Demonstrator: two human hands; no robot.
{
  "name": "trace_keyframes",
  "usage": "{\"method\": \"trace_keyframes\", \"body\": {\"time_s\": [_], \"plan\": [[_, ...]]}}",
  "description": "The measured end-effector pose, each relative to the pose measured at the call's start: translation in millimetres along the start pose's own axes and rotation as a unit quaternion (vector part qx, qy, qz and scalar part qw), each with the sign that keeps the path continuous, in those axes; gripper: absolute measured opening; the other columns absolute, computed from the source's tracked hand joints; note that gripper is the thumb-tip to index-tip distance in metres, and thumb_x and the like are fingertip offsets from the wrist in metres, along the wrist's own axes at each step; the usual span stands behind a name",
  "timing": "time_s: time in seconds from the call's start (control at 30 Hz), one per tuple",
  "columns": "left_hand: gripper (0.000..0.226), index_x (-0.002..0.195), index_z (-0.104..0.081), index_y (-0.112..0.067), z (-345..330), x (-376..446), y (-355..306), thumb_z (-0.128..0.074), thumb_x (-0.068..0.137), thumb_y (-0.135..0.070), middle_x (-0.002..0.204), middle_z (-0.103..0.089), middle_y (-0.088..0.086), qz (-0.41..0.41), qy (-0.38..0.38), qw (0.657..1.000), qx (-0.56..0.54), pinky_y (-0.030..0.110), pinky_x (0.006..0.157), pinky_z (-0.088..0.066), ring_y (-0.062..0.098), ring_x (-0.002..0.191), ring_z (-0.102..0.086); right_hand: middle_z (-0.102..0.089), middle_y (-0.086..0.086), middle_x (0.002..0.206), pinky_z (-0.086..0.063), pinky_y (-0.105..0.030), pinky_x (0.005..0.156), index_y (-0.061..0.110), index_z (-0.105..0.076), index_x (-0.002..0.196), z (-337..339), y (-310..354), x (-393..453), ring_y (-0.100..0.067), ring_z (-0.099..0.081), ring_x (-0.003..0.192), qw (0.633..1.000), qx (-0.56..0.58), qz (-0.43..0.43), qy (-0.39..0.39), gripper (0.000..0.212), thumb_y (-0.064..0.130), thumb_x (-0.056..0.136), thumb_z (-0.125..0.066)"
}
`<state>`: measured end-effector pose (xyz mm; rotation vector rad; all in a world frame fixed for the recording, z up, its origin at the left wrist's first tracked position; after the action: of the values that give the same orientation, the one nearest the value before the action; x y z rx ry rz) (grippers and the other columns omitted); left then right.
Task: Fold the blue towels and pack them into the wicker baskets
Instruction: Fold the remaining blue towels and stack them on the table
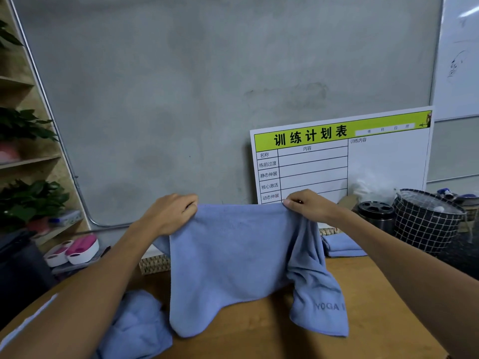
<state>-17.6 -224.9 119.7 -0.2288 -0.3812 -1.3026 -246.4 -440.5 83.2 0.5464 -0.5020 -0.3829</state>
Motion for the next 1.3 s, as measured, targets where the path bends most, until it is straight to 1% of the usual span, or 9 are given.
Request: {"method": "trace_keyframes", "body": {"time_s": [0.07,0.17,0.23,0.4,0.6,0.73,0.93,1.13,1.3], "plan": [[0.026,0.08,-0.036,-0.026,3.9,0.3,1.2,-0.025,0.096,-0.043,0.063,-0.046,-0.003,-0.003,-0.009,1.0,0.027,0.036,0.054,-0.028,0.019,0.058,-0.043,-0.061,0.005,0.078,-0.037,-0.02,0.065,0.014,-0.063,0.082,5.0,-1.0,2.4,-0.004,-0.05,0.069,1.0,-0.015,0.006,-0.025,0.021,0.023,0.1,-0.057],[0.022,0.091,-0.036,-0.032,13.7,1.7,7.9,-0.03,0.106,-0.047,0.067,-0.05,-0.006,-0.002,-0.037,0.998,0.052,0.039,0.06,-0.041,0.023,0.064,-0.053,-0.06,0.009,0.075,-0.036,-0.019,0.064,0.015,-0.065,0.085,16.9,-6.4,4.4,-0.003,-0.05,0.068,0.996,-0.008,0.004,-0.083,0.012,0.024,0.094,-0.066],[0.021,0.094,-0.04,-0.031,21.9,2.5,12.5,-0.033,0.106,-0.047,0.07,-0.054,-0.006,0.009,-0.058,0.996,0.065,0.039,0.062,-0.044,0.026,0.068,-0.056,-0.055,0.007,0.07,-0.034,-0.015,0.056,0.014,-0.062,0.082,19.8,-11.0,4.8,-0.007,-0.047,0.064,0.995,-0.005,-0.005,-0.095,0.019,0.028,0.09,-0.072],[0.025,0.094,-0.046,-0.027,31.6,0.0,20.5,-0.038,0.104,-0.049,0.068,-0.053,-0.005,0.034,-0.077,0.993,0.087,0.038,0.061,-0.041,0.028,0.07,-0.057,-0.044,0.006,0.058,-0.026,-0.023,0.05,0.017,-0.046,0.064,21.8,-20.0,3.7,-0.009,-0.038,0.055,0.994,-0.023,-0.02,-0.102,0.045,0.043,0.083,-0.077],[0.024,0.092,-0.047,-0.026,40.8,-9.5,32.9,-0.042,0.104,-0.046,0.063,-0.047,-0.007,0.069,-0.096,0.99,0.078,0.035,0.056,-0.032,0.023,0.064,-0.049,-0.024,0.007,0.048,-0.016,-0.025,0.049,0.019,-0.026,0.056,40.9,-25.5,-6.0,-0.011,-0.022,0.046,0.991,0.004,-0.031,-0.132,0.062,0.026,0.079,-0.083],[0.025,0.091,-0.047,-0.026,44.0,-8.6,25.0,-0.043,0.104,-0.047,0.064,-0.048,-0.006,0.065,-0.109,0.99,0.063,0.035,0.056,-0.031,0.023,0.065,-0.048,-0.027,0.006,0.053,-0.023,-0.024,0.048,0.017,-0.029,0.062,45.7,-20.3,-10.3,-0.01,-0.023,0.051,0.986,-0.006,-0.015,-0.165,0.055,0.022,0.084,-0.078],[0.026,0.09,-0.046,-0.026,55.7,-12.9,33.8,-0.042,0.104,-0.048,0.066,-0.052,-0.004,0.064,-0.133,0.985,0.09,0.033,0.052,-0.028,0.024,0.064,-0.05,-0.038,0.005,0.053,-0.023,-0.024,0.05,0.015,-0.042,0.062,29.9,-43.0,-12.3,-0.01,-0.034,0.051,0.988,0.013,-0.064,-0.138,0.049,0.042,0.081,-0.079],[0.033,0.089,-0.045,-0.027,57.3,-15.9,53.9,-0.035,0.102,-0.056,0.071,-0.06,-0.001,0.081,-0.116,0.983,0.118,0.039,0.062,-0.047,0.026,0.07,-0.059,-0.033,0.004,0.052,-0.022,-0.029,0.052,0.015,-0.039,0.061,24.1,-52.1,-13.9,-0.008,-0.03,0.047,0.989,0.025,-0.077,-0.124,0.055,0.049,0.081,-0.077],[0.04,0.088,-0.046,-0.026,38.5,-17.4,59.3,-0.028,0.1,-0.06,0.067,-0.055,-0.004,0.076,-0.089,0.981,0.155,0.038,0.061,-0.047,0.022,0.066,-0.056,-0.031,0.007,0.048,-0.023,-0.031,0.054,0.018,-0.033,0.057,36.9,-50.6,-13.4,-0.013,-0.034,0.049,0.982,-0.049,-0.087,-0.159,0.064,0.064,0.074,-0.074]]}}
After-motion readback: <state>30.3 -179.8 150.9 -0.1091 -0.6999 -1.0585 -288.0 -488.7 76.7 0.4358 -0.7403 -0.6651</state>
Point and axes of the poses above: each hand's wrist, its own x-axis towards the middle knuckle, its own z-axis out of the back of the hand, y = z × x, the point moved 8 cm from there along x, towards the middle knuckle
